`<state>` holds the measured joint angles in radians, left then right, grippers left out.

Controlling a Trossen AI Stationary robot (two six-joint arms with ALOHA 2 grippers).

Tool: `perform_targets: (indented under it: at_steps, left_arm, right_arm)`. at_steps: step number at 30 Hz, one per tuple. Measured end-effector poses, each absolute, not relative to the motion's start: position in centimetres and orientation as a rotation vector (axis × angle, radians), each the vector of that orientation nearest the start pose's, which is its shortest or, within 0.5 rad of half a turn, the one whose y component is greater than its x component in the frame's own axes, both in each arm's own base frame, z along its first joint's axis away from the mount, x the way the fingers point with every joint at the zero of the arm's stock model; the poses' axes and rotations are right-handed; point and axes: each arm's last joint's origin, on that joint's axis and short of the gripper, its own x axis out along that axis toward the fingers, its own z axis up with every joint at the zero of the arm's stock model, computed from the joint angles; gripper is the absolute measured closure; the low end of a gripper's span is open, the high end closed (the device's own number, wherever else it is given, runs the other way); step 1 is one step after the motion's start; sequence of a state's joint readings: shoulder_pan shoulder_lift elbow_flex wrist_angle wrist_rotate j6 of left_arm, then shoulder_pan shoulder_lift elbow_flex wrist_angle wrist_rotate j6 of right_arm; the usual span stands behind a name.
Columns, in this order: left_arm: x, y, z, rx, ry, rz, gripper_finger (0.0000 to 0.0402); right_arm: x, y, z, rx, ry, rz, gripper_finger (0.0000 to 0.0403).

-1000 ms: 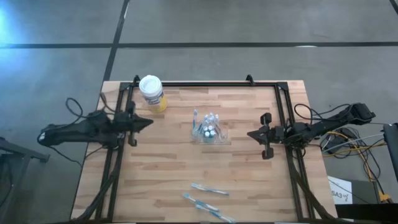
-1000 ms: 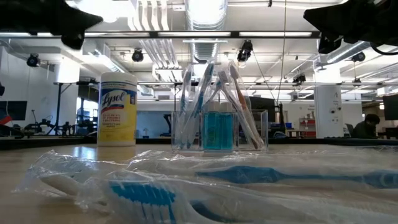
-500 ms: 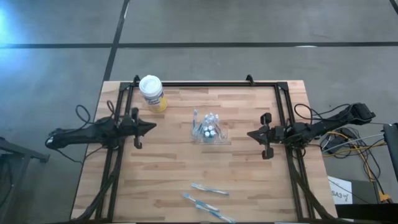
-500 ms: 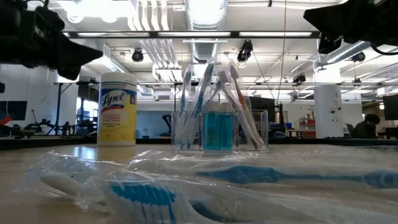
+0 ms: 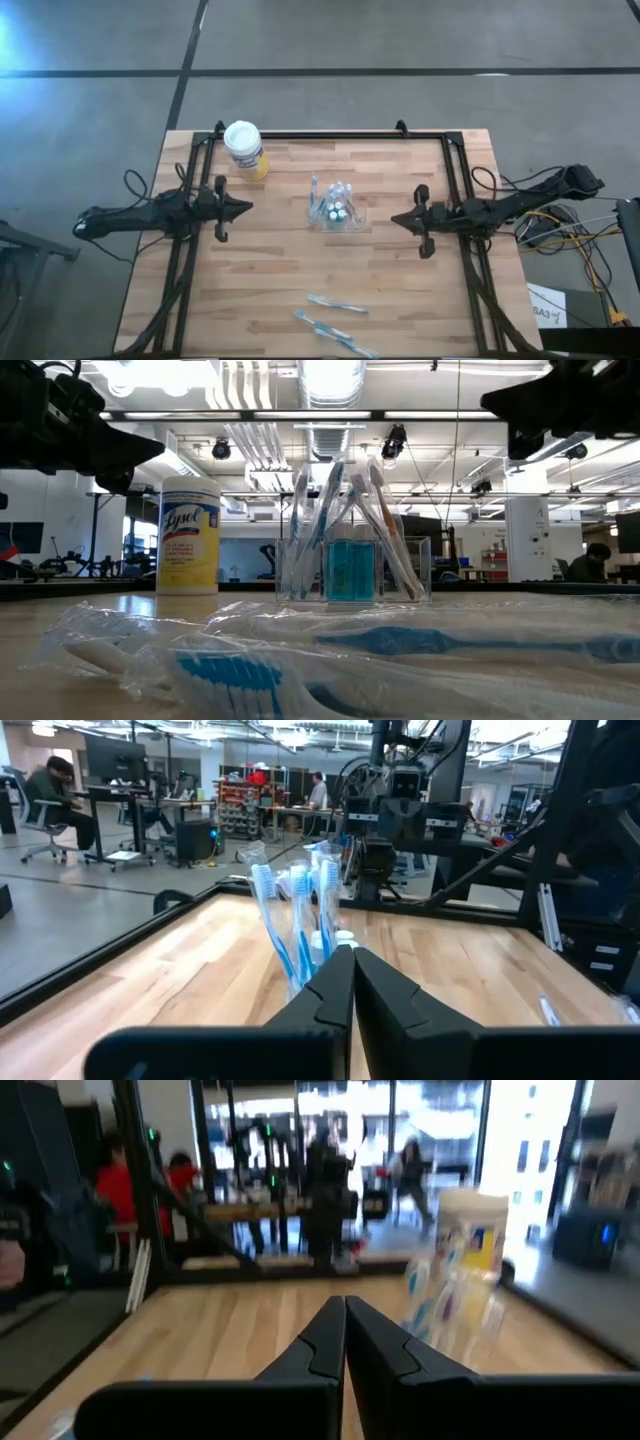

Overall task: Pick & Place toothbrushing station
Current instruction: Put the blue toothbrush into the left compartment of the transparent organizer

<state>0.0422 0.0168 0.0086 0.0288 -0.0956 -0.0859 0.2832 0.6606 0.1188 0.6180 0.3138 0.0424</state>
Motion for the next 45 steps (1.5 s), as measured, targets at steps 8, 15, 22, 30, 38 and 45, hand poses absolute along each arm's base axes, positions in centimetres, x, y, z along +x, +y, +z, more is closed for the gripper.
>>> perform_targets:
  at_steps: [8,15,22,30,38,45]
  left_arm:
    - [9.9,0.7,16.6,-0.087,-0.006,0.138,0.0383]
    - [9.9,0.7,16.6,-0.087,-0.002,0.135,0.0387]
    - [9.9,0.7,16.5,-0.093,0.001,0.127,0.0387]
    - [10.0,0.6,16.4,-0.098,0.009,0.106,0.0387]
    - [10.0,0.6,16.5,-0.102,0.005,0.106,0.0392]
    - [10.0,0.6,16.4,-0.157,0.006,0.105,0.0385]
  right_arm:
    - [18.2,4.5,23.8,0.203,0.305,-0.071,0.0394]
    - [23.4,8.1,26.4,0.177,0.446,-0.02,0.0394]
    - [28.4,13.0,26.2,0.137,0.603,-0.101,0.0394]
    - [33.6,16.9,24.6,0.259,0.907,-0.087,0.0373]
    - [37.3,19.8,21.9,0.285,1.186,-0.045,0.0276]
    - [39.6,21.5,19.8,0.243,1.27,-0.082,0.0212]
